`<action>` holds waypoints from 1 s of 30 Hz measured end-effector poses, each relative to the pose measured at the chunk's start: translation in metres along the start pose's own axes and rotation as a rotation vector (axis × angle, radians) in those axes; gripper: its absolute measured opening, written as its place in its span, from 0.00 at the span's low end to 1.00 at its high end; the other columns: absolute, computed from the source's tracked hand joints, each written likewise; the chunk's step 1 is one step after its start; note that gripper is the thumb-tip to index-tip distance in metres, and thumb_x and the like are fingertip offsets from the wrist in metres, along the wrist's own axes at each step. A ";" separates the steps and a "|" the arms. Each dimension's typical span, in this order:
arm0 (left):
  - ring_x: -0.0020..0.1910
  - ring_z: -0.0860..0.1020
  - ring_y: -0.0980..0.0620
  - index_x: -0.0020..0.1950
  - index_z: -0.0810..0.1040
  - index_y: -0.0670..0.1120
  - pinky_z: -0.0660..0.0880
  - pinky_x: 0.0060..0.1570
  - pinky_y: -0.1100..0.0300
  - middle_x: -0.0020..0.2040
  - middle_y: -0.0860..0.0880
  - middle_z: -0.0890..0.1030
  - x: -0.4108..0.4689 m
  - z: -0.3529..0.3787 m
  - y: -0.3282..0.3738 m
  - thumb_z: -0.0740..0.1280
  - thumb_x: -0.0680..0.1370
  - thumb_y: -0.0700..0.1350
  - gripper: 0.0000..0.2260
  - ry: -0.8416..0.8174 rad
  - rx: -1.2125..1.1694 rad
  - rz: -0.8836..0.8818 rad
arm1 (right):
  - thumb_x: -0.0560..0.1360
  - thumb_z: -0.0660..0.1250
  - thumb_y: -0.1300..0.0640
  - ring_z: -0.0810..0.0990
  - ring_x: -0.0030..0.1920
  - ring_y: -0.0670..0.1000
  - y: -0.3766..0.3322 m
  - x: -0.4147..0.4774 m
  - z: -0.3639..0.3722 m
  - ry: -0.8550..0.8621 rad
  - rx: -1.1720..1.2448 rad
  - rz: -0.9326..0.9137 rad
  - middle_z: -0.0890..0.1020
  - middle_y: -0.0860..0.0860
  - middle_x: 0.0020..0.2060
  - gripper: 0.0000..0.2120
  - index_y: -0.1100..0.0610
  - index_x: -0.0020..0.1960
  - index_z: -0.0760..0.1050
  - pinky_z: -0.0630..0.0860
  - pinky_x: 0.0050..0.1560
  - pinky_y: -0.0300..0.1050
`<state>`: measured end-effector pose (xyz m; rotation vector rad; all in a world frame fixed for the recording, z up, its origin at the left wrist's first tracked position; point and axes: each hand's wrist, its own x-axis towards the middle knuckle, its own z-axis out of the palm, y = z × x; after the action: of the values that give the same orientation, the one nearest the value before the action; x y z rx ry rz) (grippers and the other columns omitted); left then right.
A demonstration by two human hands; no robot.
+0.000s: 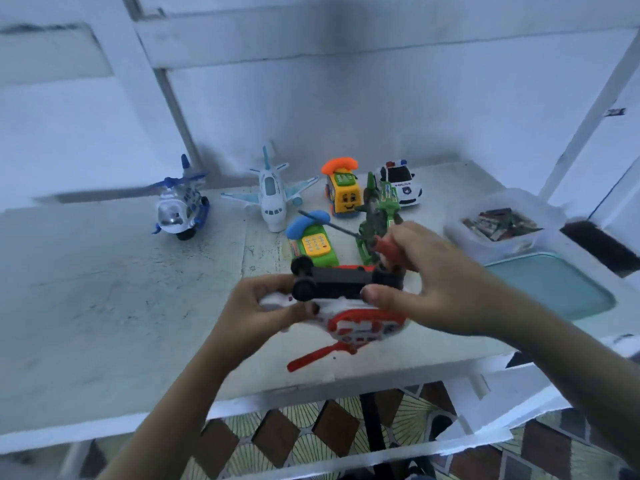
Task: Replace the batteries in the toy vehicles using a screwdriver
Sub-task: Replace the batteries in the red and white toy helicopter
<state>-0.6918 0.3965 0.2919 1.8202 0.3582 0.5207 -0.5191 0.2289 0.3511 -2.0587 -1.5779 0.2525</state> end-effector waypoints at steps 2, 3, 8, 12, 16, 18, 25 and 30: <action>0.23 0.73 0.50 0.45 0.86 0.49 0.70 0.25 0.64 0.31 0.49 0.82 -0.005 -0.023 0.003 0.78 0.66 0.55 0.13 0.001 -0.004 -0.032 | 0.63 0.65 0.26 0.68 0.51 0.40 -0.012 0.003 0.005 -0.149 -0.148 -0.128 0.69 0.42 0.53 0.32 0.48 0.55 0.65 0.66 0.54 0.33; 0.24 0.74 0.47 0.45 0.86 0.50 0.72 0.27 0.63 0.33 0.47 0.83 -0.008 -0.032 0.007 0.79 0.62 0.58 0.17 0.007 -0.019 -0.051 | 0.62 0.67 0.27 0.68 0.55 0.42 -0.015 0.006 0.009 -0.182 -0.214 -0.169 0.68 0.43 0.58 0.35 0.48 0.58 0.63 0.67 0.60 0.37; 0.29 0.79 0.58 0.41 0.85 0.42 0.72 0.28 0.72 0.34 0.47 0.83 -0.023 -0.073 0.025 0.80 0.47 0.65 0.33 0.026 -0.059 -0.168 | 0.65 0.74 0.38 0.75 0.49 0.48 -0.036 0.026 0.028 -0.064 -0.201 -0.358 0.69 0.46 0.58 0.31 0.49 0.56 0.61 0.76 0.49 0.46; 0.39 0.81 0.44 0.40 0.86 0.43 0.79 0.36 0.60 0.41 0.38 0.84 -0.038 -0.122 0.028 0.80 0.45 0.69 0.36 0.085 -0.205 -0.319 | 0.62 0.78 0.41 0.76 0.48 0.44 -0.044 0.045 0.039 -0.175 0.173 -0.283 0.74 0.44 0.49 0.30 0.51 0.54 0.66 0.77 0.47 0.47; 0.60 0.72 0.26 0.53 0.79 0.34 0.70 0.61 0.32 0.59 0.27 0.74 -0.048 -0.158 0.018 0.77 0.62 0.65 0.37 0.072 -0.562 -0.281 | 0.58 0.80 0.53 0.83 0.52 0.52 -0.051 0.068 0.055 -0.350 0.871 -0.065 0.82 0.54 0.52 0.35 0.57 0.60 0.68 0.81 0.51 0.50; 0.71 0.59 0.26 0.65 0.72 0.33 0.54 0.71 0.31 0.70 0.29 0.67 -0.049 -0.163 0.011 0.72 0.69 0.66 0.40 0.062 -0.739 -0.272 | 0.58 0.81 0.54 0.83 0.51 0.51 -0.062 0.079 0.066 -0.381 1.093 0.018 0.83 0.54 0.52 0.37 0.58 0.62 0.69 0.81 0.48 0.44; 0.63 0.76 0.36 0.71 0.71 0.47 0.77 0.55 0.42 0.67 0.41 0.76 -0.040 -0.127 0.006 0.79 0.59 0.64 0.45 0.131 -0.581 -0.256 | 0.65 0.71 0.50 0.84 0.48 0.56 -0.092 0.112 0.110 -0.348 1.361 0.259 0.84 0.54 0.47 0.20 0.57 0.53 0.73 0.81 0.50 0.55; 0.56 0.81 0.42 0.69 0.71 0.49 0.80 0.43 0.53 0.61 0.44 0.81 -0.028 -0.128 -0.008 0.81 0.52 0.64 0.49 0.284 -0.458 -0.359 | 0.72 0.70 0.46 0.81 0.52 0.53 -0.094 0.131 0.143 -0.364 1.100 0.300 0.82 0.51 0.49 0.12 0.51 0.49 0.72 0.81 0.50 0.48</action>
<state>-0.7821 0.4900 0.3116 1.2078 0.6846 0.5550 -0.6231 0.4103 0.3008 -1.3521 -0.8992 1.3245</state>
